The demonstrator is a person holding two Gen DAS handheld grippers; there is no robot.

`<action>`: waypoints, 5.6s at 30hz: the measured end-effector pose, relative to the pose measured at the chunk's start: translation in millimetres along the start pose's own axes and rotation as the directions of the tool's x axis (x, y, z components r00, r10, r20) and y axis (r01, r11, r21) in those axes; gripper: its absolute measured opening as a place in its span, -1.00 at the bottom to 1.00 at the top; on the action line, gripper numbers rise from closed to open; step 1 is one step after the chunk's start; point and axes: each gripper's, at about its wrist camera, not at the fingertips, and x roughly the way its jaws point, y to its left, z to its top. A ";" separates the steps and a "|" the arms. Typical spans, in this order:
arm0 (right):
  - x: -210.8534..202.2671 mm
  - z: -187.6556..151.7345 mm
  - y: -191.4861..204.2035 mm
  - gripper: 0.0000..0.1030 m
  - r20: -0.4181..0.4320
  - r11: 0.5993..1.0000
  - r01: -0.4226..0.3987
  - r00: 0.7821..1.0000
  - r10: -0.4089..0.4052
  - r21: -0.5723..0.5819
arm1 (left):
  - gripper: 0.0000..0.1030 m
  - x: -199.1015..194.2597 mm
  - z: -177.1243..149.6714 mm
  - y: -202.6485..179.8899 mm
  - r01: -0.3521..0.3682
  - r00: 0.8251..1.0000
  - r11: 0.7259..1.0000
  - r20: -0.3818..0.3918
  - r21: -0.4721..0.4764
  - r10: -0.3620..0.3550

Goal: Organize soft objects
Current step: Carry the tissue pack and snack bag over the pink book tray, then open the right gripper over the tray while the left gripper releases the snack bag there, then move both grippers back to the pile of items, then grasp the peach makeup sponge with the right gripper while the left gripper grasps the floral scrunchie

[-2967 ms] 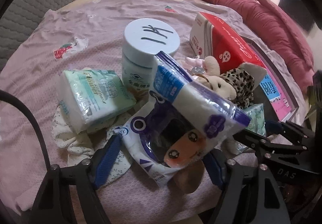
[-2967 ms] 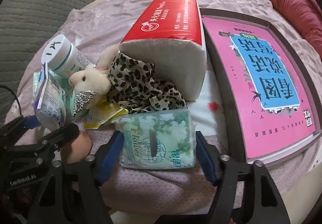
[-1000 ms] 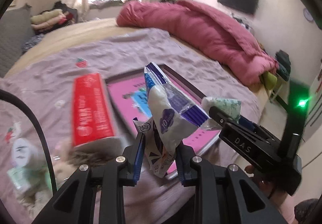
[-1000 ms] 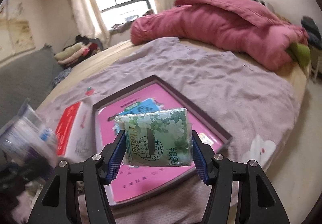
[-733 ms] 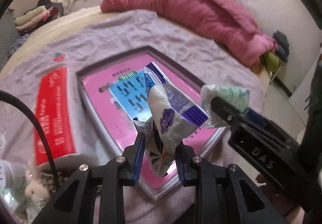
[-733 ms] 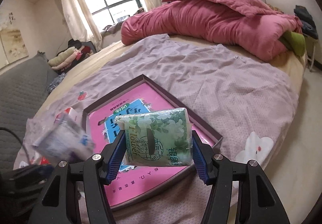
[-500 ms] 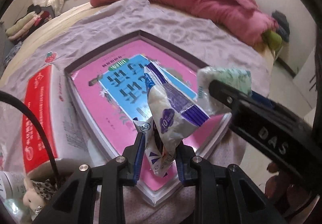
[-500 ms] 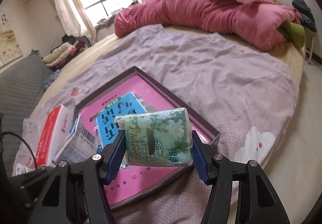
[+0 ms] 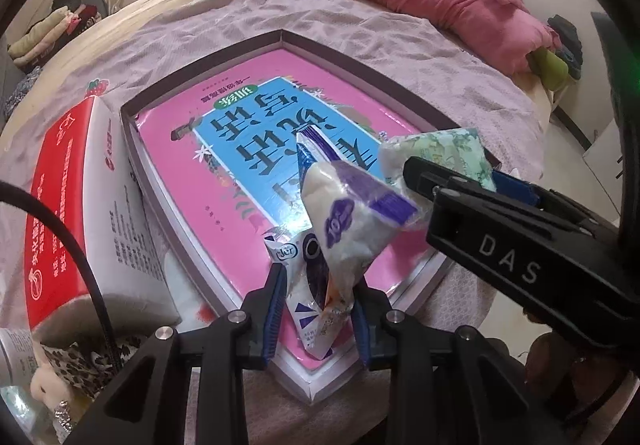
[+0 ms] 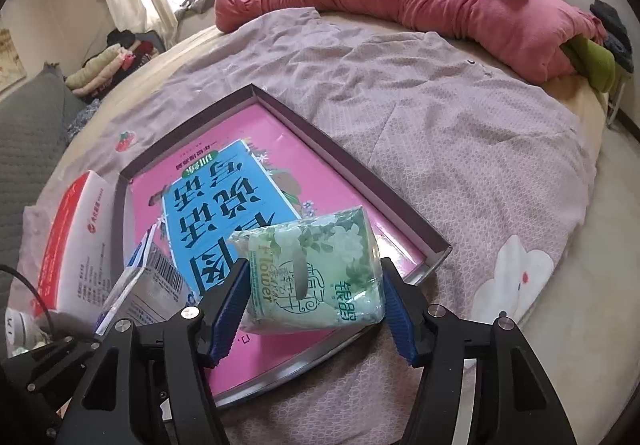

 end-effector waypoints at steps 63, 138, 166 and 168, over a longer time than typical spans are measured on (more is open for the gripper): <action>-80.8 -7.8 3.5 0.46 0.361 0.996 0.092 0.929 -0.085 -0.003 | 0.20 -120.0 -71.8 64.7 0.093 0.977 0.961 0.207 -0.260 -0.038; -29.7 -183.3 271.5 0.07 -0.281 0.778 -0.376 0.923 0.264 -0.503 | -0.02 -117.2 -246.3 287.3 0.053 0.978 0.679 0.175 -0.732 0.112; -68.6 -167.7 256.9 -0.19 -0.224 0.713 -0.459 0.887 0.405 -0.530 | -0.78 -144.8 -252.9 269.1 0.070 0.965 0.726 0.231 -0.684 0.125; -72.4 -166.1 256.5 -0.19 -0.214 0.710 -0.464 0.883 0.417 -0.530 | -0.78 -152.6 -251.6 264.5 0.063 0.961 0.734 0.239 -0.677 0.138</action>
